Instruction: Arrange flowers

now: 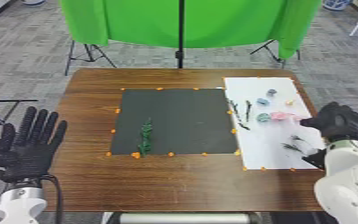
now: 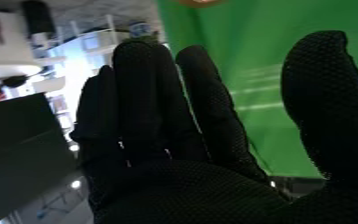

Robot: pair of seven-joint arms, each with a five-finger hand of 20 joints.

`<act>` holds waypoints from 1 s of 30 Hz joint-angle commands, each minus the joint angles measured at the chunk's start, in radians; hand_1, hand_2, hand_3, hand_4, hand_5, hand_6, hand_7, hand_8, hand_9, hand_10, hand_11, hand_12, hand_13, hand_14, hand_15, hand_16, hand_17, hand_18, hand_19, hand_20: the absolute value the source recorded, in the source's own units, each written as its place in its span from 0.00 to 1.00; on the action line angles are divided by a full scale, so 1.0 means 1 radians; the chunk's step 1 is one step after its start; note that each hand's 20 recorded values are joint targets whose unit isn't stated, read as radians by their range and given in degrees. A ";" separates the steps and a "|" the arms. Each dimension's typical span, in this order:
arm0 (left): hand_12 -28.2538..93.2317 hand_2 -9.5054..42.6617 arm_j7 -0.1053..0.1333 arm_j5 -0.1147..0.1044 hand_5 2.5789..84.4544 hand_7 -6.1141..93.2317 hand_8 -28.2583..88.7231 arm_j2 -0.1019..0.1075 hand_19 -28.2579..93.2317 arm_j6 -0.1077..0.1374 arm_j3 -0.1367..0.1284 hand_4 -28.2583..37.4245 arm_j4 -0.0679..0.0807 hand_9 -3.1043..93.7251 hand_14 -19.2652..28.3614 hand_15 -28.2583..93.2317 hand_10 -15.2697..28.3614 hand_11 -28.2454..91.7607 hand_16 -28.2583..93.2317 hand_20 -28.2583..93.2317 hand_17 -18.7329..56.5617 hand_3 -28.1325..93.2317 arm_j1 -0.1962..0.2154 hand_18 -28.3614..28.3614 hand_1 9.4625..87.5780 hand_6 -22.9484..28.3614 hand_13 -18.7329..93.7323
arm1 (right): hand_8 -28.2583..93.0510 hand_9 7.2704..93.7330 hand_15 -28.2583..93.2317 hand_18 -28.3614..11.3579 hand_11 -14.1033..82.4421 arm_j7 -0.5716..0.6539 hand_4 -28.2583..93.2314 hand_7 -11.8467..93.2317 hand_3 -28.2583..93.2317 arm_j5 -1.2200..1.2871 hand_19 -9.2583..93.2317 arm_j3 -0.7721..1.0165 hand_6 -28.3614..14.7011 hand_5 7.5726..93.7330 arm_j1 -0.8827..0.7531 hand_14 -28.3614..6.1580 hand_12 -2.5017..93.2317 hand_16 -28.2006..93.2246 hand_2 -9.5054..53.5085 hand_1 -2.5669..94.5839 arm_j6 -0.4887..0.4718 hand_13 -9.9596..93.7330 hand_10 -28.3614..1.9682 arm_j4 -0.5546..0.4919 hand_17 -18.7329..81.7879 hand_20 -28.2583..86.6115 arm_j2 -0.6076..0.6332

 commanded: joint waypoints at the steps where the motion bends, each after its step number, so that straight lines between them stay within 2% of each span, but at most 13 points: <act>1: 0.29 0.45 0.000 0.002 0.52 0.14 0.17 -0.011 0.48 -0.008 -0.005 0.00 0.003 0.43 0.68 0.43 0.66 0.36 0.18 0.32 0.17 0.86 0.010 0.71 0.25 0.61 0.41 | 0.12 0.52 0.82 0.03 0.46 0.019 0.00 0.27 0.88 -0.016 0.96 0.009 0.45 0.59 -0.091 0.20 0.21 0.35 0.00 0.33 -0.041 0.51 0.20 0.049 0.41 0.46 -0.018; 6: 0.30 0.45 0.000 0.006 0.52 0.15 0.17 -0.016 0.48 -0.012 -0.007 0.00 0.006 0.43 0.68 0.43 0.67 0.36 0.18 0.32 0.17 0.85 0.002 0.71 0.25 0.61 0.41 | 0.12 0.51 0.82 0.04 0.46 0.016 0.00 0.27 0.81 -0.046 0.96 -0.003 0.45 0.57 -0.071 0.21 0.21 0.35 0.00 0.36 -0.064 0.50 0.20 0.101 0.41 0.48 -0.028; 8: 0.30 0.45 -0.003 0.016 0.52 0.15 0.17 -0.021 0.48 0.002 -0.012 0.00 0.001 0.43 0.68 0.43 0.67 0.36 0.18 0.32 0.17 0.85 0.008 0.71 0.25 0.61 0.41 | 0.12 0.51 0.82 0.04 0.46 0.048 0.00 0.27 0.79 0.005 0.96 -0.003 0.46 0.57 -0.053 0.21 0.21 0.35 0.00 0.38 -0.074 0.50 0.21 0.109 0.41 0.48 -0.033; 9: 0.30 0.45 -0.004 0.023 0.52 0.15 0.17 -0.020 0.48 0.012 -0.010 0.00 0.004 0.43 0.68 0.43 0.66 0.36 0.18 0.32 0.17 0.85 0.001 0.71 0.25 0.61 0.41 | 0.12 0.51 0.82 0.05 0.47 0.055 0.00 0.27 0.79 -0.002 0.97 -0.006 0.46 0.57 -0.050 0.21 0.21 0.35 0.00 0.40 -0.069 0.50 0.21 0.116 0.42 0.49 -0.035; 11: 0.30 0.46 0.002 0.017 0.52 0.15 0.17 -0.024 0.48 0.010 -0.015 0.00 0.001 0.43 0.68 0.43 0.67 0.36 0.18 0.32 0.17 0.85 0.009 0.71 0.25 0.61 0.41 | 0.12 0.52 0.82 0.06 0.49 0.051 0.00 0.29 0.82 -0.040 0.97 -0.020 0.47 0.59 -0.042 0.24 0.22 0.35 0.00 0.42 -0.045 0.51 0.23 0.138 0.43 0.49 -0.034; 15: 0.30 0.46 -0.001 0.022 0.52 0.15 0.17 -0.027 0.48 0.011 -0.017 0.00 -0.001 0.43 0.69 0.43 0.67 0.37 0.18 0.32 0.17 0.85 0.012 0.71 0.25 0.62 0.41 | 0.12 0.63 0.81 0.09 0.54 0.048 0.00 0.37 0.87 -0.080 0.98 -0.038 0.55 0.69 -0.037 0.32 0.23 0.36 0.00 0.49 0.041 0.60 0.33 0.169 0.46 0.50 -0.035; 16: 0.30 0.46 -0.003 0.024 0.52 0.15 0.17 -0.028 0.48 0.011 -0.016 0.00 0.000 0.43 0.69 0.43 0.67 0.37 0.18 0.32 0.17 0.85 0.010 0.71 0.25 0.62 0.41 | 0.16 0.67 0.80 0.09 0.52 0.046 0.00 0.40 0.84 -0.087 0.98 -0.041 0.55 0.71 -0.037 0.34 0.26 0.38 0.00 0.53 0.059 0.62 0.36 0.174 0.46 0.50 -0.035; 18: 0.30 0.46 -0.005 0.025 0.52 0.15 0.17 -0.032 0.48 0.012 -0.016 0.00 -0.002 0.43 0.69 0.43 0.67 0.37 0.18 0.32 0.17 0.85 0.013 0.71 0.25 0.62 0.41 | 0.20 0.76 0.78 0.10 0.43 0.048 0.00 0.45 0.81 -0.093 0.98 -0.047 0.56 0.75 -0.034 0.38 0.38 0.42 0.00 0.58 0.079 0.67 0.43 0.175 0.48 0.51 -0.034; 21: 0.30 0.46 -0.003 0.023 0.52 0.15 0.17 -0.030 0.48 0.010 -0.016 0.00 -0.004 0.43 0.69 0.43 0.67 0.37 0.18 0.32 0.17 0.85 0.017 0.71 0.25 0.62 0.41 | 0.24 0.85 0.77 0.09 0.37 0.044 0.00 0.49 0.82 -0.088 0.99 -0.051 0.58 0.80 -0.031 0.41 0.47 0.47 0.00 0.61 0.093 0.72 0.48 0.158 0.50 0.51 -0.034; 27: 0.30 0.46 -0.006 0.021 0.52 0.15 0.17 -0.031 0.48 0.003 -0.018 0.00 -0.005 0.43 0.69 0.43 0.67 0.37 0.18 0.32 0.17 0.85 0.024 0.71 0.25 0.62 0.41 | 0.26 0.87 0.77 0.07 0.39 0.062 0.00 0.51 0.87 0.011 1.00 -0.064 0.59 0.80 0.005 0.43 0.49 0.49 0.00 0.59 0.142 0.75 0.51 0.058 0.53 0.54 -0.021; 30: 0.30 0.49 -0.004 0.025 0.52 0.15 0.17 -0.032 0.48 0.007 -0.019 0.01 -0.006 0.43 0.69 0.43 0.67 0.37 0.18 0.32 0.17 0.89 0.030 0.71 0.27 0.62 0.41 | 0.30 0.87 0.77 0.06 0.40 0.054 0.04 0.53 0.90 0.049 1.00 -0.088 0.59 0.79 0.046 0.43 0.50 0.50 0.00 0.55 0.150 0.75 0.50 0.016 0.54 0.55 -0.016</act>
